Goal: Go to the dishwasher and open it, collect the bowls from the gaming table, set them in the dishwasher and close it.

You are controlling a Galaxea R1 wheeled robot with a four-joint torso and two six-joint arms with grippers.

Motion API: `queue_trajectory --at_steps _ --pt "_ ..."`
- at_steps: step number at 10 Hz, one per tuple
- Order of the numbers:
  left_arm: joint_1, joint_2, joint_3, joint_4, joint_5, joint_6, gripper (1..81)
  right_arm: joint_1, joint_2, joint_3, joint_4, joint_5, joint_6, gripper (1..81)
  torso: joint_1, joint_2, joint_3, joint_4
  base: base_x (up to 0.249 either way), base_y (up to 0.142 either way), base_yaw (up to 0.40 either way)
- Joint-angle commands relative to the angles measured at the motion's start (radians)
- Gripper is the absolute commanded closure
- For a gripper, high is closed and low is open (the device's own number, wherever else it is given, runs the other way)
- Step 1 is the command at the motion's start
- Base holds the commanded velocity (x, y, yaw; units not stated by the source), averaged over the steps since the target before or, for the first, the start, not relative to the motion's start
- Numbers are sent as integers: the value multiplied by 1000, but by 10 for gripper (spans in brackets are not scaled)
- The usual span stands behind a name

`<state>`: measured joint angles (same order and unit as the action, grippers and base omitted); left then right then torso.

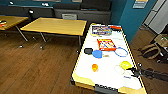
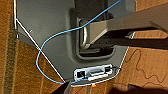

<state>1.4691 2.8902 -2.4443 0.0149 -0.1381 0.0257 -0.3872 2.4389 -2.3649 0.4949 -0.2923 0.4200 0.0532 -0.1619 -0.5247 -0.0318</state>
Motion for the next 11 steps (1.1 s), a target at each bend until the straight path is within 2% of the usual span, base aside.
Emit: queue_trajectory --at_steps 1,3,5,6,9,11 --pt "7 -2 4 -4 71 0 10 161 -32 -33 16 -33 16 10 0 0 0 0 0 0 0" --pt "7 2 2 -4 71 0 10 171 -39 -33 21 -37 17 10 0 0 1 0 0 0 0" --pt "1 3 -1 -4 98 0 10 184 -42 -40 22 -37 17 10 0 0 1 0 0 0 0" --pt "0 6 -4 -4 98 0 10 190 -42 -58 25 -40 34 10 0 0 1 0 0 0 0" --pt "-2 20 -28 -4 98 0 10 205 -38 -149 31 -54 154 10 0 0 1 0 0 0 0" --pt "-2 20 -30 -4 98 0 10 233 -33 -152 34 -56 160 10 0 0 1 0 0 0 0"
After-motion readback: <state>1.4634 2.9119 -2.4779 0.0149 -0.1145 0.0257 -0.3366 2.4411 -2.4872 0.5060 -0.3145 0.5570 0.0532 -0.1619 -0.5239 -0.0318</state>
